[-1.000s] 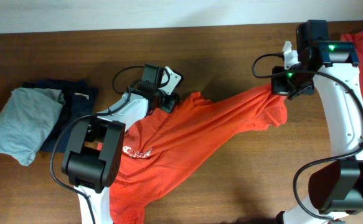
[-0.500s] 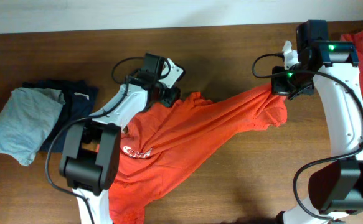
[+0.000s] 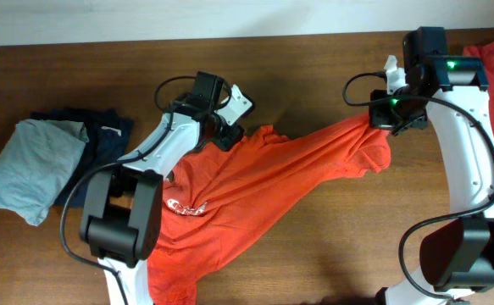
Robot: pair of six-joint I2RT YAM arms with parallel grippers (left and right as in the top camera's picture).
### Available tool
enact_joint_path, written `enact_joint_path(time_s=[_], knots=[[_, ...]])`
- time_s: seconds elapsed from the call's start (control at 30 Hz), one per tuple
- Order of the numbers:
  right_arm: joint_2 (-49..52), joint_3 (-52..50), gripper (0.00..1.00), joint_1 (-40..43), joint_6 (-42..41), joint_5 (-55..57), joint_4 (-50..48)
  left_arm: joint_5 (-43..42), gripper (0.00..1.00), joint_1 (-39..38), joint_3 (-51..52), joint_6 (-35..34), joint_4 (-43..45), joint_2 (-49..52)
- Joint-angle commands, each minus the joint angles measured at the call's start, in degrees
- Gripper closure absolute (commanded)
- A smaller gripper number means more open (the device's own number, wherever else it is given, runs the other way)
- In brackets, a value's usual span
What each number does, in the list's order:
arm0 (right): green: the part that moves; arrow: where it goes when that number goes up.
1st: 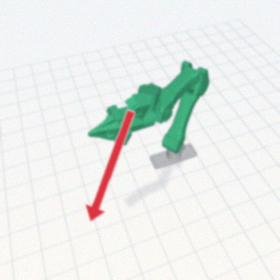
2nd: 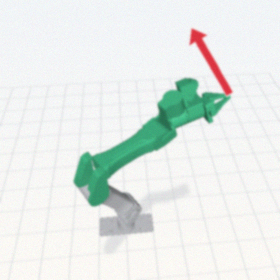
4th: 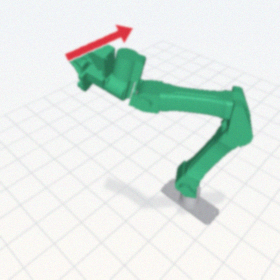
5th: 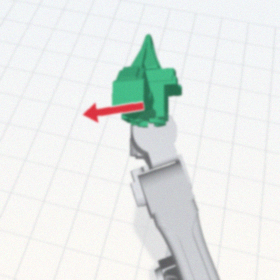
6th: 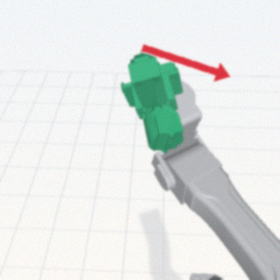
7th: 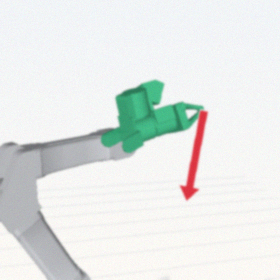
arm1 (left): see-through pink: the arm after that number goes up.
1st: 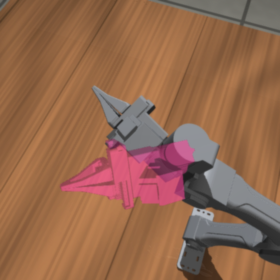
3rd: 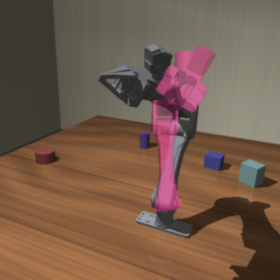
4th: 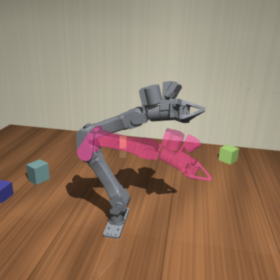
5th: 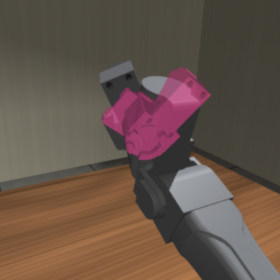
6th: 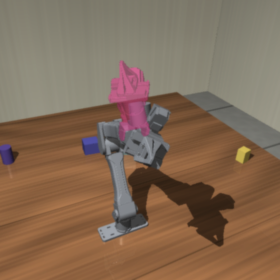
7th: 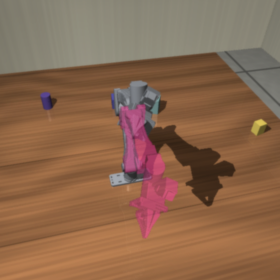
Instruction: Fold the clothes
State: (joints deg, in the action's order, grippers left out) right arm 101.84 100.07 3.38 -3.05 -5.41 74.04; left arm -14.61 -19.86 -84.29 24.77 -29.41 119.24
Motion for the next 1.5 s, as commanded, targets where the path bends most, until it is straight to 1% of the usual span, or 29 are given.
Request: enact_joint_path(time_s=[0.0,0.17,0.2,0.27,0.37,0.4,0.43,0.47,0.53,0.6,0.77,0.87,0.93,1.03,1.17,1.37,1.47], knots=[[-1.2,0.7,0.96,0.0,-0.4,1.0,-0.3,-0.9,0.5,0.1,-0.1,4.7,0.0,3.8],[-1.2,0.7,0.96,0.0,-0.4,1.0,-0.3,-0.9,0.5,0.0,-0.1,4.7,2.5,5.4],[-1.2,0.7,0.97,0.0,-0.4,1.0,-0.3,-0.9,0.5,0.0,-0.1,4.7,3.1,5.7],[-1.2,0.7,0.96,0.0,-0.4,1.0,-0.2,-0.9,0.5,0.0,-0.1,4.7,4.6,6.5],[-1.2,0.7,0.96,0.0,-0.4,1.0,-0.2,-0.9,0.51,0.0,-0.1,4.7,6.8,7.2],[-1.2,0.7,0.96,0.0,-0.4,1.0,-0.2,-0.9,0.54,0.0,-0.1,4.7,7.2,7.3],[-1.2,0.7,0.96,0.0,-0.4,1.0,-0.2,-0.9,0.58,0.0,-0.1,4.7,7.4,7.3],[-1.2,0.7,0.96,0.0,-0.4,1.0,-0.2,-0.9,0.67,0.0,-0.2,4.7,7.5,7.3],[-1.2,0.7,0.96,0.0,-0.4,1.0,-0.2,-0.9,0.99,-0.1,-0.2,4.7,7.5,7.3],[-1.2,0.7,0.96,0.0,-0.4,1.0,-0.2,-0.9,1.0,-0.1,-0.4,3.7,7.1,7.1],[-1.2,0.7,0.96,0.0,-0.4,1.2,-0.3,-0.6,1.0,1.2,-7.0,-1.2,-0.9,3.4],[-1.2,0.7,0.96,0.0,-0.4,1.9,-0.3,0.7,1.0,2.9,-14.0,-2.2,-7.6,-0.1],[-1.2,0.7,0.96,0.0,-0.4,3.7,-0.3,4.1,1.0,4.1,-20.3,-3.8,-12.9,-3.0],[-1.2,0.7,0.96,0.0,-0.4,6.3,-0.3,6.8,1.0,5.2,-27.4,-3.8,-18.5,-6.5],[-1.2,0.7,0.96,0.0,-0.4,6.6,-1.0,7.6,1.0,6.4,-33.8,-3.8,-23.9,-10.7],[-1.2,0.7,0.95,0.0,-0.4,6.6,-2.3,14.4,1.0,6.7,-35.2,-5.2,-28.4,-16.9],[-1.2,0.7,0.95,0.1,-0.5,8.8,-2.9,18.3,1.0,6.6,-35.2,-7.8,-29.8,-18.8]])
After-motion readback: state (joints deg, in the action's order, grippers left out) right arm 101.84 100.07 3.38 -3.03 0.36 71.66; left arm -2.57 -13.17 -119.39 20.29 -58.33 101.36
